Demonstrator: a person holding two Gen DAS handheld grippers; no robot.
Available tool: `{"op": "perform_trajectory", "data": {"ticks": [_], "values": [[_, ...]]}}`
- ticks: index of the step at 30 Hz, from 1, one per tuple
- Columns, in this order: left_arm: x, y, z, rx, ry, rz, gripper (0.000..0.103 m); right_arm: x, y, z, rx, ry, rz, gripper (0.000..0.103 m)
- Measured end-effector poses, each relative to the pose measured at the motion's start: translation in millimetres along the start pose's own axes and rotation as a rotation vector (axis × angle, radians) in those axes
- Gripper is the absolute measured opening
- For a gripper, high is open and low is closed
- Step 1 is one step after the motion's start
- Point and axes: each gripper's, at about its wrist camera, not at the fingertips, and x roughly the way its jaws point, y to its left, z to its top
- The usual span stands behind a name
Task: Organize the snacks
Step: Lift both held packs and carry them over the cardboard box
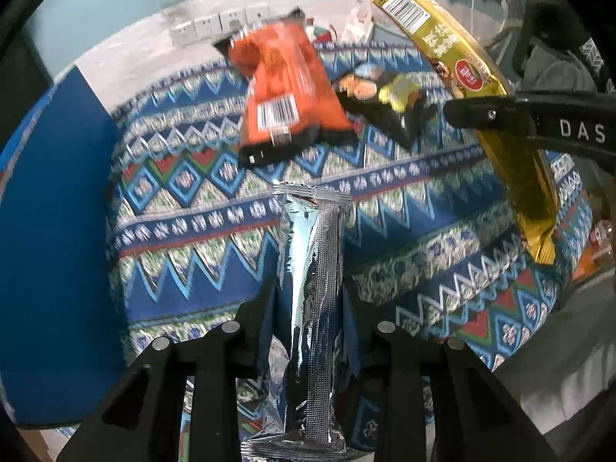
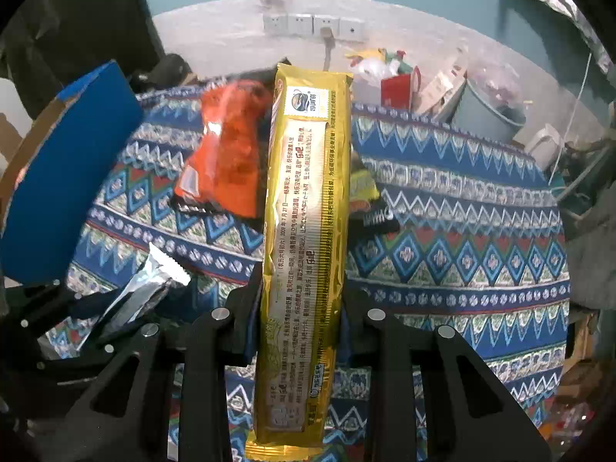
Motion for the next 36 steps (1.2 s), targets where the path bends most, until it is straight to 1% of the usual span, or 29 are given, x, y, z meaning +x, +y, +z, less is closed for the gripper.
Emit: {"op": "perform_trajectory", "data": {"ticks": [3, 7, 11, 18, 22, 25, 29, 36], "values": [[-12.8, -0.8, 6.4, 0.013, -0.049, 0.024, 0.032, -9.3, 3.0, 5.5, -0.009, -0.026, -0.001, 0.030], [-27.7, 6.0, 21.5, -0.011, -0.094, 0.033, 0.032, -20.8, 4.5, 14.9, -0.006, -0.058, 0.009, 0.030], [-44.1, 9.5, 29.7, -0.014, -0.142, 0.061, 0.032, -25.4, 7.3, 21.4, -0.013, -0.079, 0.009, 0.030], [-67.9, 30.2, 46.4, -0.069, -0.204, 0.082, 0.032, -33.6, 11.7, 29.7, -0.025, -0.108, 0.008, 0.030], [-81.5, 41.5, 54.5, -0.090, -0.245, 0.105, 0.032, -40.0, 14.0, 34.6, -0.021, -0.127, 0.033, 0.030], [-89.9, 51.1, 59.0, -0.113, -0.262, 0.119, 0.032, -46.2, 17.7, 40.5, -0.023, -0.144, 0.046, 0.030], [-96.2, 63.3, 61.0, -0.151, -0.268, 0.106, 0.032, -51.6, 24.5, 47.5, -0.030, -0.160, 0.067, 0.030], [-107.8, 82.8, 58.8, -0.192, -0.293, 0.119, 0.032, -55.8, 45.1, 59.7, -0.052, -0.171, 0.105, 0.030]]}}
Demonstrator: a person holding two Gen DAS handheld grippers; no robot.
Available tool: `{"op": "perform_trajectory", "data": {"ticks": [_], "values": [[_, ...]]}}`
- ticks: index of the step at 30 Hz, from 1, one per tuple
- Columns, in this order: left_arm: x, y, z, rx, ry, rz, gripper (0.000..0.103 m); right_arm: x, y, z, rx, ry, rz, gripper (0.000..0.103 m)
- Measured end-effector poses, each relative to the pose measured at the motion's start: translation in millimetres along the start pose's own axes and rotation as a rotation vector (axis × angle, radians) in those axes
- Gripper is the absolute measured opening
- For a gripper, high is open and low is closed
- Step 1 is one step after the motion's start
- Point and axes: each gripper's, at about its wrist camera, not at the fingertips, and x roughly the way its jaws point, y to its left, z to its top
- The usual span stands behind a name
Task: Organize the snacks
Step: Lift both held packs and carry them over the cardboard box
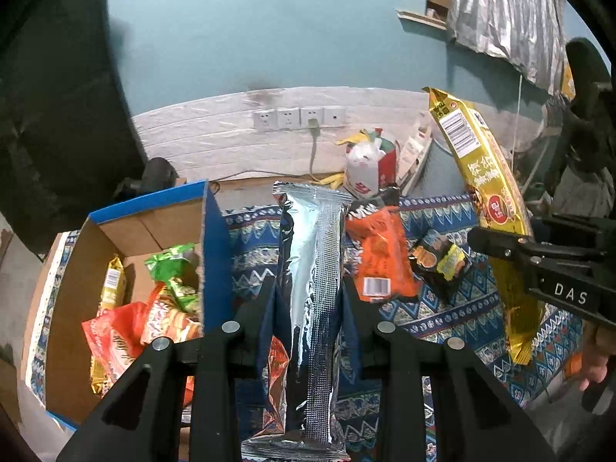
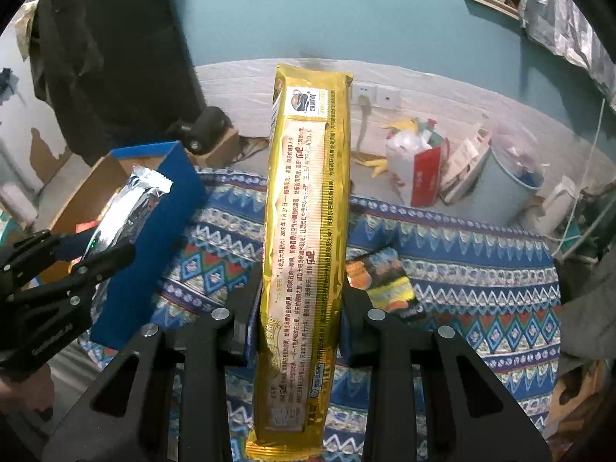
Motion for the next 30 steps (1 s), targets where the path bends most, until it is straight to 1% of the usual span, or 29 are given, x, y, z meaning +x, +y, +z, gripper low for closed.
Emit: {"op": "perform_trajectory", "data": {"ticks": [7, 18, 28, 30], "values": [[-4.9, 27.1, 1.4, -0.040, -0.021, 0.028, 0.032, 6.0, 27.5, 15.7, -0.032, -0.006, 0.035, 0.030], [-12.3, 77.7, -3.5, -0.141, -0.021, 0.037, 0.032, 25.0, 76.6, 33.2, -0.104, 0.005, 0.087, 0.030], [-16.3, 122.7, -7.4, -0.214, -0.022, 0.071, 0.032, 46.5, 123.6, 46.3, -0.165, 0.025, 0.135, 0.030], [-15.9, 129.6, -9.7, -0.222, -0.020, 0.088, 0.032, 49.5, 130.0, 48.7, -0.172, 0.027, 0.142, 0.030]]}}
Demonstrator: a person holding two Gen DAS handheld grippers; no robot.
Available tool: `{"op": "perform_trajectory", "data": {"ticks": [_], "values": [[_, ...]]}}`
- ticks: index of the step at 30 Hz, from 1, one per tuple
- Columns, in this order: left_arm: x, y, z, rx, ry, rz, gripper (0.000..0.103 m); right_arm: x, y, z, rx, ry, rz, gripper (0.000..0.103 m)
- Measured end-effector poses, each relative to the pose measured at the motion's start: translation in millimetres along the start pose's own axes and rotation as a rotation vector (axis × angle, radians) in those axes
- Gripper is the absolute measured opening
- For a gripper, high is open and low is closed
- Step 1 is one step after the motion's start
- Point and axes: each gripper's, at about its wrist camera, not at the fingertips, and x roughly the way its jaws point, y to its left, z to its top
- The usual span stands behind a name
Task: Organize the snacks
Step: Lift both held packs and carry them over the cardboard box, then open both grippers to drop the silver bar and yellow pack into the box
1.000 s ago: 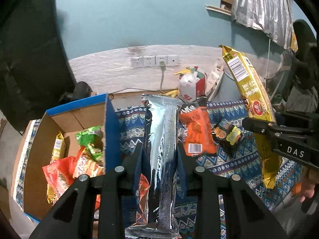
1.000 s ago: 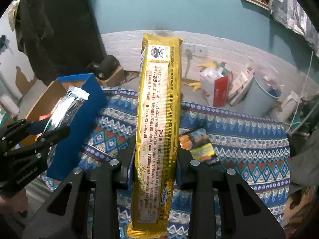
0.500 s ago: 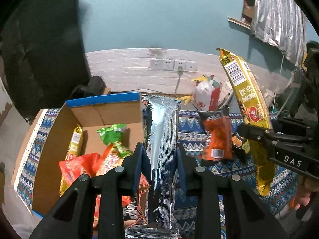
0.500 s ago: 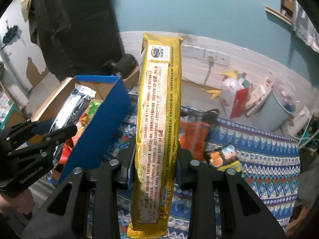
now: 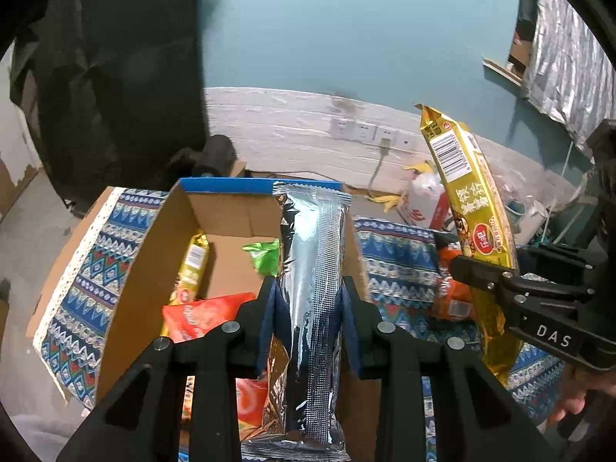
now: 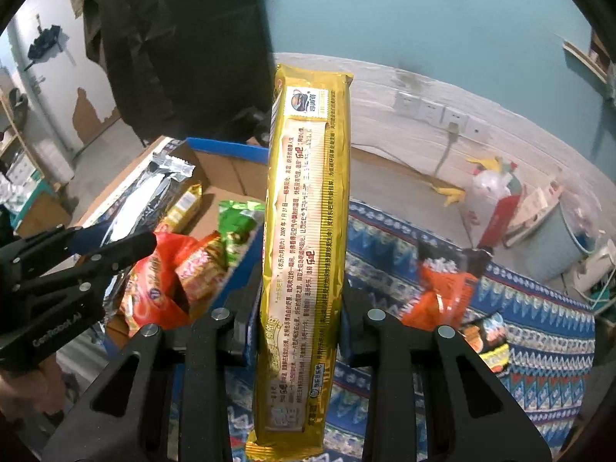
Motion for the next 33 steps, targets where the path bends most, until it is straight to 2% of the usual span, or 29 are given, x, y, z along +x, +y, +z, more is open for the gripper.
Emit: {"op": "perform_trajectory", "data": {"ticks": [14, 18, 22, 25, 33], "values": [[13.7, 55.6, -4.2, -0.080, 0.026, 0.088, 0.032, 33.2, 52.2, 22.3, -0.044, 0.026, 0.061, 0.030], [19.0, 66.8, -6.3, -0.099, 0.062, 0.109, 0.032, 41.6, 60.7, 26.4, -0.044, 0.040, 0.089, 0.030], [20.2, 80.4, -8.8, -0.144, 0.081, 0.116, 0.035, 50.3, 69.7, 31.7, -0.047, 0.059, 0.108, 0.030], [17.7, 87.9, -10.0, -0.166, 0.083, 0.135, 0.040, 55.4, 79.2, 35.0, -0.060, 0.066, 0.121, 0.030], [5.2, 98.1, -14.0, -0.193, 0.077, 0.151, 0.044, 68.6, 95.4, 34.2, -0.070, 0.084, 0.131, 0.030]]}}
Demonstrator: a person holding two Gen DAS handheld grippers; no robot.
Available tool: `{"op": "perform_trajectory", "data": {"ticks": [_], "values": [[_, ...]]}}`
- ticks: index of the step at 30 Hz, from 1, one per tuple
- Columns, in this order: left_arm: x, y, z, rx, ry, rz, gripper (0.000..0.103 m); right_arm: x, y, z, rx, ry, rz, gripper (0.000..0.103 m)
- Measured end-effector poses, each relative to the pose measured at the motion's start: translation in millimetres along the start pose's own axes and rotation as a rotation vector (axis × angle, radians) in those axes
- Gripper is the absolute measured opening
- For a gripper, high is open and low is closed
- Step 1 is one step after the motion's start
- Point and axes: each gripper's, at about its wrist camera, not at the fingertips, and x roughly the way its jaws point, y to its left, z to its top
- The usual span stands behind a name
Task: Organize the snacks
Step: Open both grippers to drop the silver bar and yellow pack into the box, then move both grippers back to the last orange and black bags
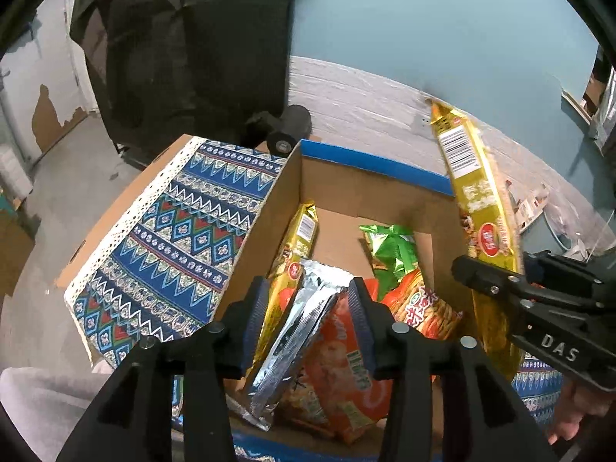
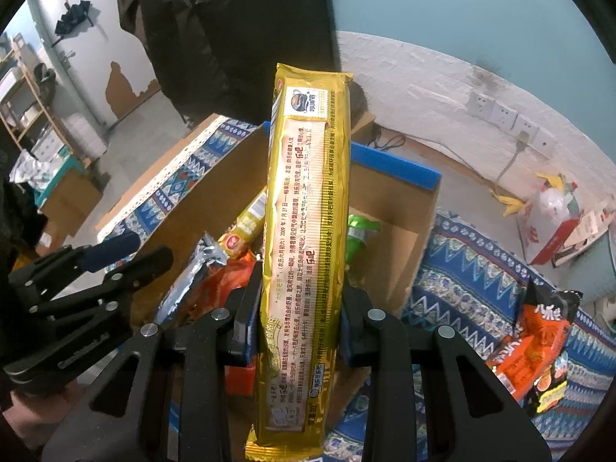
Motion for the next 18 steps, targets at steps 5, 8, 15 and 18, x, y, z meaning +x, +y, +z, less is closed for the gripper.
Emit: {"op": "perform_trajectory", "data": {"ticks": [5, 8, 15, 18], "values": [[-3.7, 3.2, -0.7, -0.013, 0.006, -0.009, 0.044, 7.1, 4.4, -0.1, 0.006, 0.010, 0.010, 0.030], [-5.6, 3.1, 0.0, -0.017, 0.006, -0.014, 0.044, 4.0, 4.9, 1.6, 0.020, -0.021, 0.020, 0.034], [-11.9, -2.7, -0.3, -0.010, 0.000, -0.036, 0.048, -9.7, 3.2, 3.5, 0.028, -0.049, -0.008, 0.049], [-17.0, -9.6, 1.0, -0.003, -0.009, -0.045, 0.052, -15.0, -0.9, -0.3, 0.023, -0.049, -0.028, 0.055]]}}
